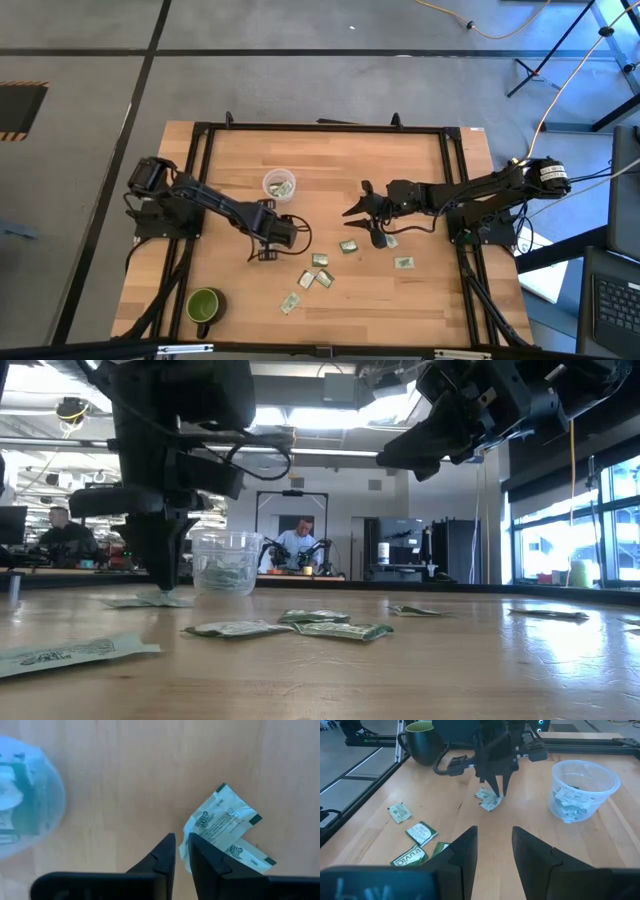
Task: Pick and place Stevia / Truvia into bins
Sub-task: Put the light green stevia packet into the transparent container
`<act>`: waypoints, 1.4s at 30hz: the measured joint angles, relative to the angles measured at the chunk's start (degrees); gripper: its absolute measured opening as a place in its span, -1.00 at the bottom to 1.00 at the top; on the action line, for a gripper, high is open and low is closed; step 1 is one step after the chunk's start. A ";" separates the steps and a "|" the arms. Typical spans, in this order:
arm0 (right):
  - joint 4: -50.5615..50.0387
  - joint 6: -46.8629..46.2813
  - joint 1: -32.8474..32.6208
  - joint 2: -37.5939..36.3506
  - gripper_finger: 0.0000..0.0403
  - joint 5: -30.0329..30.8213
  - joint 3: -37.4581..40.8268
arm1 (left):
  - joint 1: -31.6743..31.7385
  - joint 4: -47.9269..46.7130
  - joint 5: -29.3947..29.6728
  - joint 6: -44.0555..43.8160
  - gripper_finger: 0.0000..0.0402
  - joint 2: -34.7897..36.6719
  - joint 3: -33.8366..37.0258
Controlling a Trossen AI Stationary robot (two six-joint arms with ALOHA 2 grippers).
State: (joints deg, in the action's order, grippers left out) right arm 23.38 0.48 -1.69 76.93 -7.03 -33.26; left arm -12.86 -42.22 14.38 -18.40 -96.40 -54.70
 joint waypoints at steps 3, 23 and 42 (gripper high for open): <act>0.01 0.01 0.01 0.00 -0.38 0.00 0.00 | 0.00 0.02 -0.38 1.37 -0.72 1.05 0.00; -0.04 0.00 0.02 -0.02 -0.38 0.00 0.00 | -1.27 7.87 -6.93 7.17 -0.64 1.19 0.00; -0.07 0.03 0.02 -0.04 -0.38 0.01 0.00 | -1.29 7.72 -5.82 7.06 -0.96 -4.59 -0.14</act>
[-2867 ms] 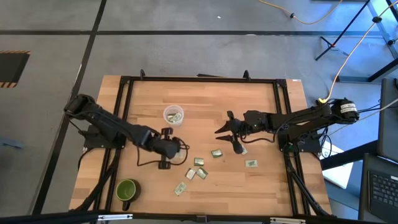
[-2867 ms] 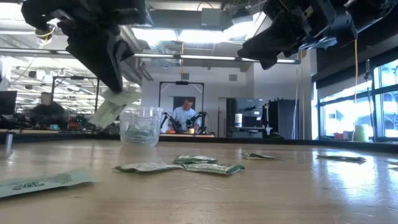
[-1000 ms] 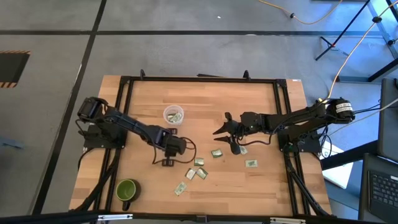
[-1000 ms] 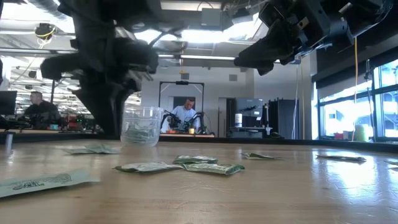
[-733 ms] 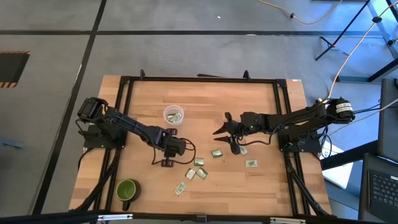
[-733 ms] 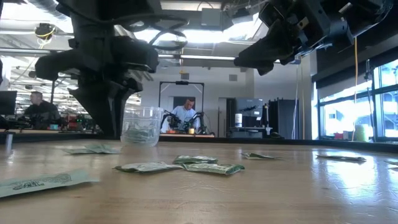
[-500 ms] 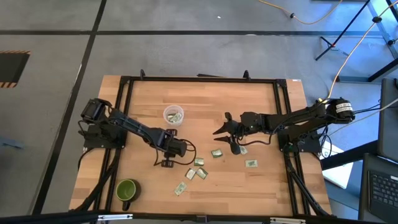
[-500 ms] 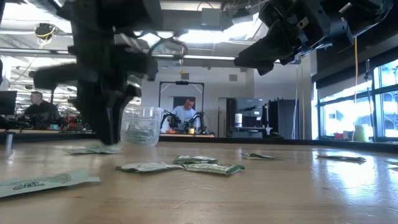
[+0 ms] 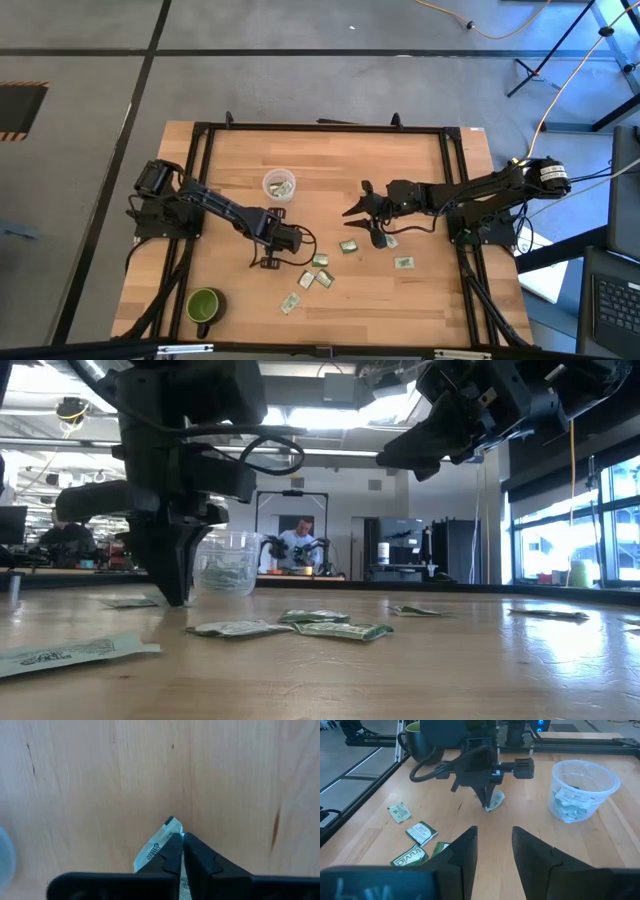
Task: Pick and place Stevia / Truvia into bins
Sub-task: Put the light green stevia packet into the transparent container
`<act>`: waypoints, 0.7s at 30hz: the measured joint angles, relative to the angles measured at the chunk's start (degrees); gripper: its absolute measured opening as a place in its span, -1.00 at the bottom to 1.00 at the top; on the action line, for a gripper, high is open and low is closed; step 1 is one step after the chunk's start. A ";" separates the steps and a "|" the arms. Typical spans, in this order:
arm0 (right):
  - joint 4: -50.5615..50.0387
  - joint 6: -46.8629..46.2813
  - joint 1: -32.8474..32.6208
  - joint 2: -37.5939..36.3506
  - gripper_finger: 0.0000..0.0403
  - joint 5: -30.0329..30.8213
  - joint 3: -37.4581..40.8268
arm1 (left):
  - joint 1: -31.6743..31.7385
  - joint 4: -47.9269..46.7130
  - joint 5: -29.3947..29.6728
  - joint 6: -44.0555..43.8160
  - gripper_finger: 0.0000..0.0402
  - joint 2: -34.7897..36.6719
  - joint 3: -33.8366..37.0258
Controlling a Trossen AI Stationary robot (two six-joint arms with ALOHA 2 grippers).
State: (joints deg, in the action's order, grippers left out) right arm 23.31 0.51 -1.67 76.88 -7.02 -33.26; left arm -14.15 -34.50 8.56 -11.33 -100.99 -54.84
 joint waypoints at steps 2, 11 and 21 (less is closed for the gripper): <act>0.00 0.00 0.00 0.00 -0.38 0.02 0.00 | 0.00 -0.02 -0.05 0.00 -0.98 0.12 0.02; -0.01 0.17 0.00 0.00 -0.38 0.02 0.00 | 0.26 -7.83 5.60 0.63 -0.98 9.03 -2.64; -0.35 0.42 0.00 0.00 -0.38 0.02 0.00 | 7.68 -6.78 20.20 3.38 -0.97 19.62 -2.61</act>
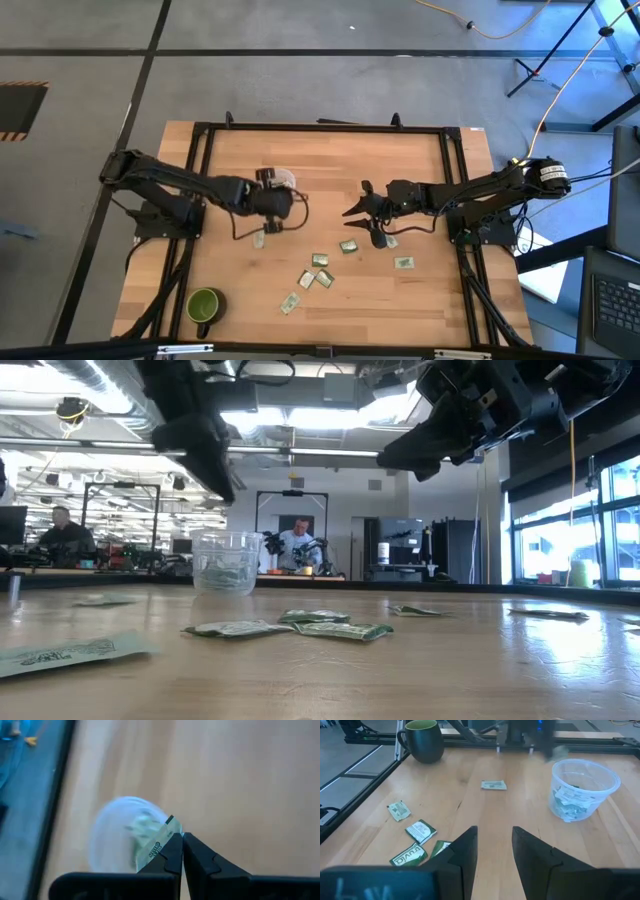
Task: Pick and place Stevia / Truvia into bins
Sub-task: Put the light green stevia packet into the transparent container
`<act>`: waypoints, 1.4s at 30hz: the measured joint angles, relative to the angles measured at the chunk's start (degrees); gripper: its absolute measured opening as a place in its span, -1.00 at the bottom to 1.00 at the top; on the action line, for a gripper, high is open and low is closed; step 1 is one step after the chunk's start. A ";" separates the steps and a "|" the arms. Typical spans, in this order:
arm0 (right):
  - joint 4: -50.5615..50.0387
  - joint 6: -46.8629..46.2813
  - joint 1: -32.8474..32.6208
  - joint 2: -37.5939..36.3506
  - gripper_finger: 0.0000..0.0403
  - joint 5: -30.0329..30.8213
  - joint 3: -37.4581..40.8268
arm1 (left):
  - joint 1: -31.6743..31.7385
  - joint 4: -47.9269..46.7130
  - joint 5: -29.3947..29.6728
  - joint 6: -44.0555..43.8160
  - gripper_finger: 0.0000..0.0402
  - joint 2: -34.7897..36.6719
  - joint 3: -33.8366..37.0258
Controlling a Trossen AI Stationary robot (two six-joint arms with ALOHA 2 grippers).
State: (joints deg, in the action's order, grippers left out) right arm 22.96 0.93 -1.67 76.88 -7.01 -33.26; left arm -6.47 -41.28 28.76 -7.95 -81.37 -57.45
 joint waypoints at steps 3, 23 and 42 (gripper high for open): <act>-0.02 0.71 0.00 0.00 -0.38 0.00 0.00 | 4.17 1.12 -0.68 2.52 -0.95 0.28 0.00; -0.72 0.74 0.00 0.00 -0.38 0.00 0.00 | 16.42 4.69 -14.85 2.16 -0.82 -4.17 -0.04; -2.42 1.04 0.00 0.00 -0.38 -0.02 0.00 | 2.09 -13.85 -24.72 -9.15 -0.72 9.66 0.50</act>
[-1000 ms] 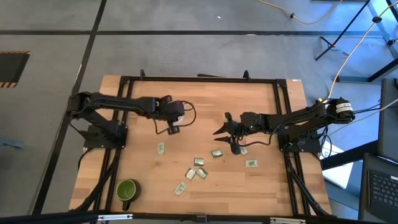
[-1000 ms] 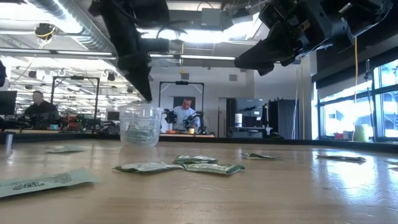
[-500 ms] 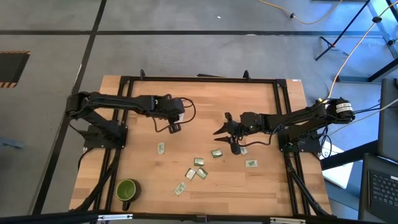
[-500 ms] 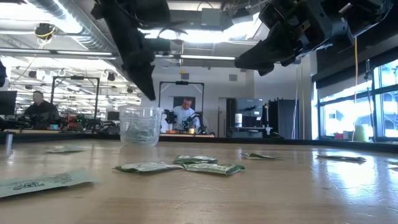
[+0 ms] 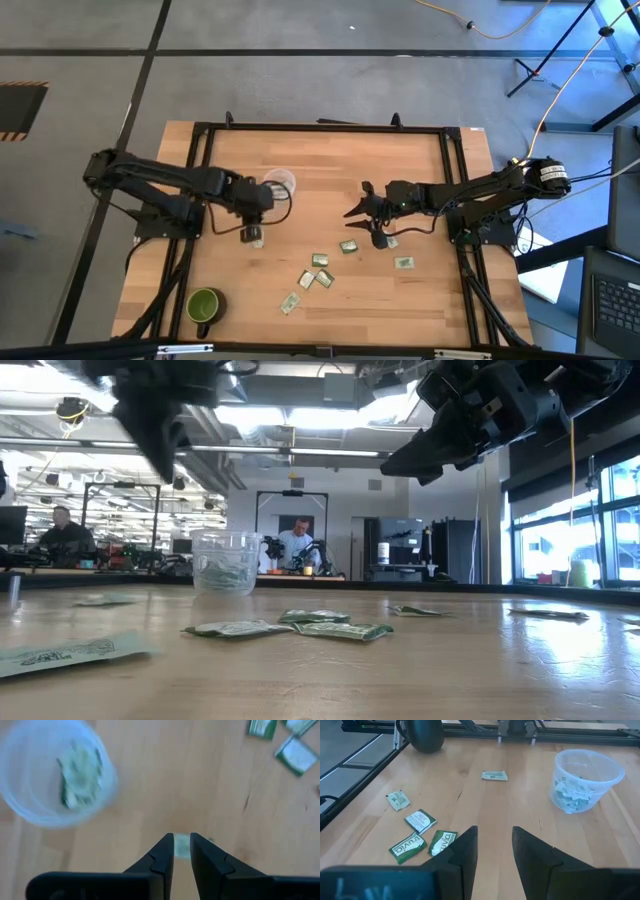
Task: Pick and place Stevia / Truvia into bins
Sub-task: Put the light green stevia packet into the transparent container
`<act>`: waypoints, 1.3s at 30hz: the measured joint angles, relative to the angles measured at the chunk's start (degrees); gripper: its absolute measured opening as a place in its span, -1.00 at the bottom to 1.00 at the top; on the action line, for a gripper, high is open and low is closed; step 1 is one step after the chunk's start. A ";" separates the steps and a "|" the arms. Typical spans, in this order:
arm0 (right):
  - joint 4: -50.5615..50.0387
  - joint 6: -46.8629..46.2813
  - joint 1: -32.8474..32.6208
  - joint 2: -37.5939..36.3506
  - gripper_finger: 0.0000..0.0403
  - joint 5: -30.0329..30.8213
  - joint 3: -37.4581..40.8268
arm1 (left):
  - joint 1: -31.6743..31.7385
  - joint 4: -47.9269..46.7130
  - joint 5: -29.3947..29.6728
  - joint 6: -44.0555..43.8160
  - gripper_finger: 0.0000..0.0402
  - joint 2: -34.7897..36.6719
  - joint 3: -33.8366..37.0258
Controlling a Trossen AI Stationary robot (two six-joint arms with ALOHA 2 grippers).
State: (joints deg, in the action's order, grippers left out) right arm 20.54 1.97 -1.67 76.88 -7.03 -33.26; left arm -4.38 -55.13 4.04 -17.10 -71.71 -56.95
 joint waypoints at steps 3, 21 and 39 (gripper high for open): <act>-0.13 0.01 0.00 0.00 -0.38 0.00 0.00 | -3.63 1.93 1.39 -3.11 -0.74 -0.02 3.53; -0.09 0.03 0.00 0.00 -0.38 0.00 0.00 | -11.44 20.98 8.29 -7.43 -0.76 -1.06 19.93; 0.24 0.05 -0.02 0.00 -0.38 0.00 0.00 | -12.53 25.66 8.43 -8.73 -0.64 -11.04 21.58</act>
State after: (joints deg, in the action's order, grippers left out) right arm 20.78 2.02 -1.69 76.88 -7.03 -33.26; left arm -16.91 -29.47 12.47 -25.84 -82.75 -35.37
